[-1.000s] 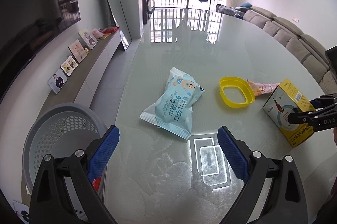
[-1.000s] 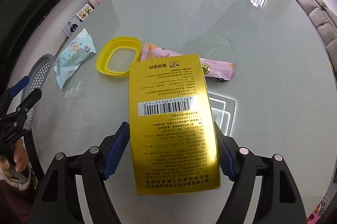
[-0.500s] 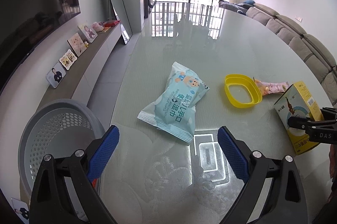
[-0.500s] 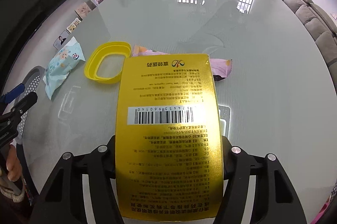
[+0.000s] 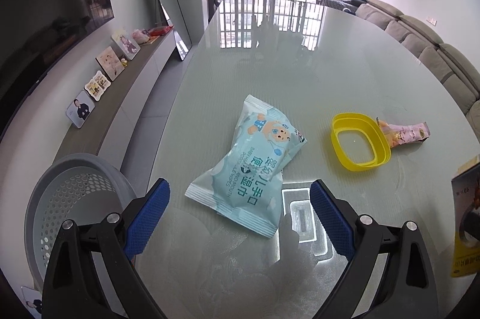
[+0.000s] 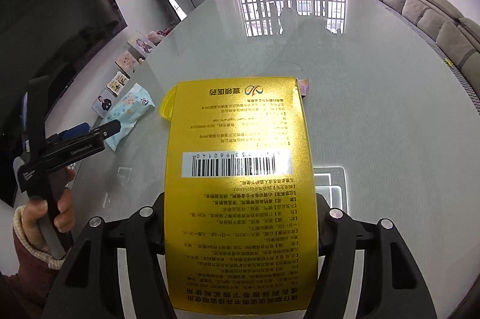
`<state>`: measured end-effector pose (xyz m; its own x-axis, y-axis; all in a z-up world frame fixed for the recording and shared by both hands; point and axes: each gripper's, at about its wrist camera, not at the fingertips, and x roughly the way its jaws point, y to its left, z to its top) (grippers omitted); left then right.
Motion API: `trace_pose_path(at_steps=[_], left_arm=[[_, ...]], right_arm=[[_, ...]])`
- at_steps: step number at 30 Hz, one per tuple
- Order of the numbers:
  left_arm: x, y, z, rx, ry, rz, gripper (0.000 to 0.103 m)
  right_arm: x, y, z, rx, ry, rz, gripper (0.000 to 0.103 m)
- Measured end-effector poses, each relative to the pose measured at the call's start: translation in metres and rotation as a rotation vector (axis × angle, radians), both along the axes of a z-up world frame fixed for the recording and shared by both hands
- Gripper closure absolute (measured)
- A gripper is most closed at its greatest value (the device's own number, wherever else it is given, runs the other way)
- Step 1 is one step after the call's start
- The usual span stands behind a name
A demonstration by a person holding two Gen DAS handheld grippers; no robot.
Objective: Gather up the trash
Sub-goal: 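Grasp the blue wipes packet with the left tool while the right tool holds the box, then carry the wipes packet with the left tool toward the basket while the right tool holds the box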
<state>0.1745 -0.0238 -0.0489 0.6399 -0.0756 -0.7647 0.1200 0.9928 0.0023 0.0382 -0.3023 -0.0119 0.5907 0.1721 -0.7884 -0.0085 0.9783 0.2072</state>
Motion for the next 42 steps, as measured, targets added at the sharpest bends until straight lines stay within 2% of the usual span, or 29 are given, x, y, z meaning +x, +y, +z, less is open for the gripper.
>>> trace_pose_path(at_steps=[23, 25, 32, 36, 42], left_arm=[[0.037, -0.019, -0.020, 0.038, 0.046, -0.032, 0.012], [0.038, -0.021, -0.022, 0.049, 0.054, -0.039, 0.023], [0.040, -0.016, -0.023, 0.024, 0.047, -0.055, 0.042], [0.038, -0.017, -0.023, 0.024, 0.040, -0.067, 0.047], [0.037, -0.015, -0.022, 0.016, 0.030, -0.064, 0.047]], right_arm=[[-0.021, 0.001, -0.012, 0.115, 0.022, -0.006, 0.041], [-0.020, -0.002, -0.014, 0.119, 0.027, -0.007, 0.041], [-0.020, 0.004, -0.015, 0.120, 0.035, -0.014, 0.041], [-0.020, 0.005, -0.019, 0.140, 0.032, -0.017, 0.040], [-0.023, 0.003, -0.021, 0.155, 0.024, -0.019, 0.040]])
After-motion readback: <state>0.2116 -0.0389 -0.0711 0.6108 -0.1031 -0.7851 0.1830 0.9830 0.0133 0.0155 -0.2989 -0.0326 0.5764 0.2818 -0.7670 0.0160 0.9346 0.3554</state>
